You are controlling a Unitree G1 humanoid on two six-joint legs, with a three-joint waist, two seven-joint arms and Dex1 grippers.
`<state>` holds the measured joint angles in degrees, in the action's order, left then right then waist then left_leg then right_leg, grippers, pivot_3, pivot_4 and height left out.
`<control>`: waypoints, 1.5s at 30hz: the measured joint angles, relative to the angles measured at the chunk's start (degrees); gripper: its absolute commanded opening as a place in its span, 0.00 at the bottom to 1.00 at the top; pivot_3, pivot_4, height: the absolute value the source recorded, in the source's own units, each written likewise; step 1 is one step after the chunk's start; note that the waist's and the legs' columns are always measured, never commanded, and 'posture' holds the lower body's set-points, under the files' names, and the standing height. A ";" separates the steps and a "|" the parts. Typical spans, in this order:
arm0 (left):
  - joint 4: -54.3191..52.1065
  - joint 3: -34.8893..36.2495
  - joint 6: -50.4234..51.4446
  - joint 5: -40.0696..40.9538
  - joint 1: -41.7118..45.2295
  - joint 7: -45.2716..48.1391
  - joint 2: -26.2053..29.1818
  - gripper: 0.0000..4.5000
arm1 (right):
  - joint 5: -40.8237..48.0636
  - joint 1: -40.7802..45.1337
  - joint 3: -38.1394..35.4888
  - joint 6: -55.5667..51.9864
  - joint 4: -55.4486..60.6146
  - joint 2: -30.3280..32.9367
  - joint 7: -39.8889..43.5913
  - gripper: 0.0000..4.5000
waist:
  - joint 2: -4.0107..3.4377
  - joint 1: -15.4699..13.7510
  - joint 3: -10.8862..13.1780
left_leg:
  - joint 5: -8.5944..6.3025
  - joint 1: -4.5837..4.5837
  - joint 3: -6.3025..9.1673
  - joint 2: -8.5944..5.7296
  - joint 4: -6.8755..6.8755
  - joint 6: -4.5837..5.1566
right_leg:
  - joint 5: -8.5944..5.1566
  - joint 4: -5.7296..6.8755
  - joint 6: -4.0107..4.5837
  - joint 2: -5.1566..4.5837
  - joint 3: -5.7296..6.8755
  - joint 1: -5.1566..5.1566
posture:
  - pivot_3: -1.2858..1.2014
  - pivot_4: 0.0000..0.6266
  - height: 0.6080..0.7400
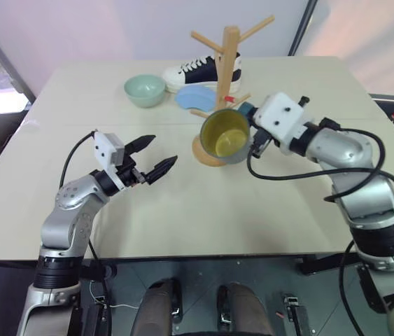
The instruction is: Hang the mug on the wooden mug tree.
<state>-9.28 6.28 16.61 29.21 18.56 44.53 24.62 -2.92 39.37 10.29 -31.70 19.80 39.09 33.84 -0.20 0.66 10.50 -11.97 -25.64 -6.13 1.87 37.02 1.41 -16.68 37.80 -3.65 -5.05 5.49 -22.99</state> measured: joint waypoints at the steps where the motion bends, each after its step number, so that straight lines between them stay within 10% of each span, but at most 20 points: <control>1: -0.41 0.03 0.18 0.20 -0.09 -0.08 0.12 1.00 | -0.51 0.54 0.29 -0.52 -0.20 -0.16 0.00 0.02 | 0.00 0.01 0.00 | 0.00 0.00 0.00 0.00 0.00 0.00 | 0.00 0.01 0.00 0.01 0.00 0.00 | 0.52 0.24 0.93; 27: -8.37 0.13 4.42 5.94 1.86 -0.73 2.15 1.00 | -6.31 10.94 4.79 0.12 -16.35 -6.64 0.33 0.02 | 0.03 0.10 0.02 | 0.04 0.03 -0.08 0.00 0.06 -0.03 | 0.01 0.21 -0.03 0.08 -0.01 -0.03 | 0.52 0.24 0.93; 35: -8.39 0.11 4.41 6.35 2.24 -1.10 2.15 1.00 | -7.88 12.87 4.65 2.10 -17.34 -6.94 -0.11 0.78 | 0.03 0.14 0.02 | 0.05 0.05 -0.08 0.01 0.05 -0.05 | 0.01 0.22 -0.03 0.10 -0.01 -0.04 | 0.52 0.24 0.93; 45: -8.20 -0.02 4.32 6.30 2.62 -1.21 2.15 1.00 | -2.65 10.05 -2.66 1.94 -14.27 -3.46 4.30 0.78 | 0.07 -0.23 0.04 | 0.04 0.03 -0.09 0.00 0.05 -0.03 | 0.01 0.20 -0.04 0.08 -0.01 -0.02 | 0.52 0.24 0.93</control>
<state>-17.49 6.25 20.93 35.51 21.18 43.31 26.77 -5.57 49.42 7.63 -29.76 5.53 35.63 38.13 -0.14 0.43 10.54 -11.93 -25.61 -6.21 1.87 37.07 1.38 -16.67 38.00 -3.68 -4.98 5.48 -23.01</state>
